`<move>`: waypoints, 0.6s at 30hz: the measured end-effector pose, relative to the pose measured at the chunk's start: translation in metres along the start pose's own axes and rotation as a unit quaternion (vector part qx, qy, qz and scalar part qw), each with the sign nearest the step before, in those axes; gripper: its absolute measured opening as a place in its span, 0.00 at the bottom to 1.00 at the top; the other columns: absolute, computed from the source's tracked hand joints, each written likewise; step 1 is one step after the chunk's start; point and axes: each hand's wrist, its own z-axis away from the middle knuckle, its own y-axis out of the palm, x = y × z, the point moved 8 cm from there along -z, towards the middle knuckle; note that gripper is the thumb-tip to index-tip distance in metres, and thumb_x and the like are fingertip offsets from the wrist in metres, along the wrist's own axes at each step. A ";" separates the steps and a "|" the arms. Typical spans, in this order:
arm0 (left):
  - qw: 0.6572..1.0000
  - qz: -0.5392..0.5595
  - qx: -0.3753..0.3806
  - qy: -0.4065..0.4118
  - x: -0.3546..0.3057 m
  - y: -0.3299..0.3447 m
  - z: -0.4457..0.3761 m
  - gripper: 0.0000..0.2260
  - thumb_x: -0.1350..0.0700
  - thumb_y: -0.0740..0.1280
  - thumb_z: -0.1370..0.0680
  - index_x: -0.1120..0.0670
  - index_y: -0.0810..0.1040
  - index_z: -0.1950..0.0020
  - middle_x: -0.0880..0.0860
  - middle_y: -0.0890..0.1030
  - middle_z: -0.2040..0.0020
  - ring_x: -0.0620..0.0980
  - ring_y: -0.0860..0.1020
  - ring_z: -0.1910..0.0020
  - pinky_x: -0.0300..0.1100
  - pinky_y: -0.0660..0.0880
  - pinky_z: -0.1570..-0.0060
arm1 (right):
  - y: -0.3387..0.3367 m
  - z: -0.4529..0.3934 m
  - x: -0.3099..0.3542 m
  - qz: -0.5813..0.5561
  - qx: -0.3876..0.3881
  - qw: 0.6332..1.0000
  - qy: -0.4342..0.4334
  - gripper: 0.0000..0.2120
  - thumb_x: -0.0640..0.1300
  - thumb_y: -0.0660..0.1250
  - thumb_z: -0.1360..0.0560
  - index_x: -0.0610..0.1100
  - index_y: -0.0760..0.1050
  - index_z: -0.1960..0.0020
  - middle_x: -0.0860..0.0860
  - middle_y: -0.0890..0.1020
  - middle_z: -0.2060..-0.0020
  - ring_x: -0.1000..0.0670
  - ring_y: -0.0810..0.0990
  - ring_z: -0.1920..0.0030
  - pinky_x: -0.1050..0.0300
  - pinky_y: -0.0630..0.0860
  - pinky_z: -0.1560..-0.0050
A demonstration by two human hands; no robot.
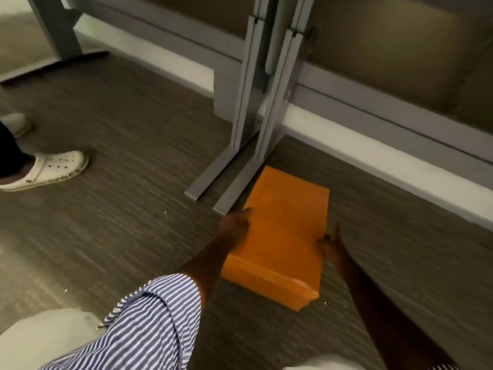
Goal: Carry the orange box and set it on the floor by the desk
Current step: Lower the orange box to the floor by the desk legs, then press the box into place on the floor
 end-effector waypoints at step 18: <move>0.707 -0.634 0.195 0.244 -0.007 0.058 0.021 0.27 0.40 0.60 0.19 0.53 0.67 0.24 0.60 0.64 0.22 0.63 0.67 0.27 0.60 0.70 0.31 | 0.074 0.035 -0.025 0.572 0.094 0.799 -0.159 0.37 0.60 0.61 0.21 0.52 0.48 0.19 0.45 0.47 0.19 0.41 0.51 0.20 0.42 0.60 0.24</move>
